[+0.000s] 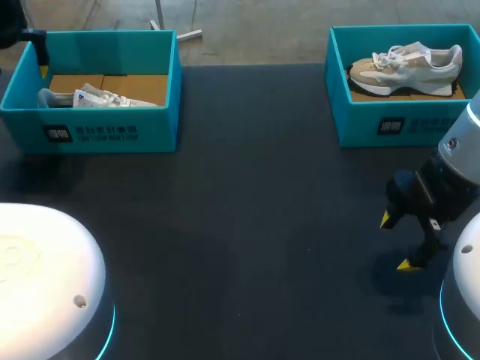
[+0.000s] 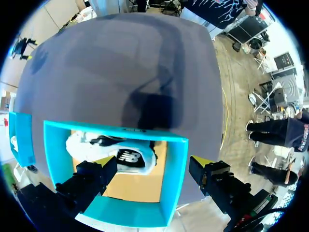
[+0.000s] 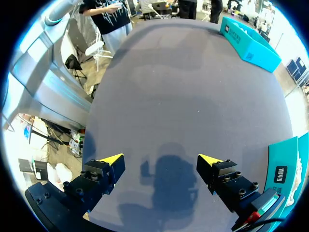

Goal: Take the shoe out of the shoebox, open the shoe tongue, remove and reinsert the insole, then place the shoe into the shoebox

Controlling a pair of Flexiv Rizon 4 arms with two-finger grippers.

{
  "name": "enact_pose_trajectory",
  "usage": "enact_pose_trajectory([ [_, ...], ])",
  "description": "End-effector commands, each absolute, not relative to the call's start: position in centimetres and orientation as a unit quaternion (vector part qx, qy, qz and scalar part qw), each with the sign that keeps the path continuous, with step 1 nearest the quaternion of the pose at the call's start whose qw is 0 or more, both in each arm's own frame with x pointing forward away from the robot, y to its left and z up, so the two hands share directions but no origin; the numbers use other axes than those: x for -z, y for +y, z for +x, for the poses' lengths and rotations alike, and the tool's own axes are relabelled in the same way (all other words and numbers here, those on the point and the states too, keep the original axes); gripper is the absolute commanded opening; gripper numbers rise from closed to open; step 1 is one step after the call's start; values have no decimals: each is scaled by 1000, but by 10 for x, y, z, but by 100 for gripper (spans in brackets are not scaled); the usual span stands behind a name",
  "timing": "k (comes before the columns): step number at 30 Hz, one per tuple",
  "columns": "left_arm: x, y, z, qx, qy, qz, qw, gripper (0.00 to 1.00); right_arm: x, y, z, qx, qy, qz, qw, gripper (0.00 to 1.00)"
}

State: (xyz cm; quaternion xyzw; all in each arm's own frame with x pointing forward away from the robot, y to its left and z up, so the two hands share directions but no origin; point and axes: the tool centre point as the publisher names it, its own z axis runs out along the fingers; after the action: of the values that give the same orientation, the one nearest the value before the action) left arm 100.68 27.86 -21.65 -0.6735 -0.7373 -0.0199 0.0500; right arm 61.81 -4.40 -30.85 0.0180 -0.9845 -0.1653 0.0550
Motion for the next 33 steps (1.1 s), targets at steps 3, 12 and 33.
enact_pose_trajectory([
  [3,200,276,978,31,-729,-682,42,100,309,-44,618,164,-985,18,55,100],
  [12,199,276,976,27,-728,-684,47,100,309,-44,618,164,-985,18,55,100],
  [33,199,276,976,27,-728,-684,47,100,279,-96,709,82,-951,-289,71,100],
])
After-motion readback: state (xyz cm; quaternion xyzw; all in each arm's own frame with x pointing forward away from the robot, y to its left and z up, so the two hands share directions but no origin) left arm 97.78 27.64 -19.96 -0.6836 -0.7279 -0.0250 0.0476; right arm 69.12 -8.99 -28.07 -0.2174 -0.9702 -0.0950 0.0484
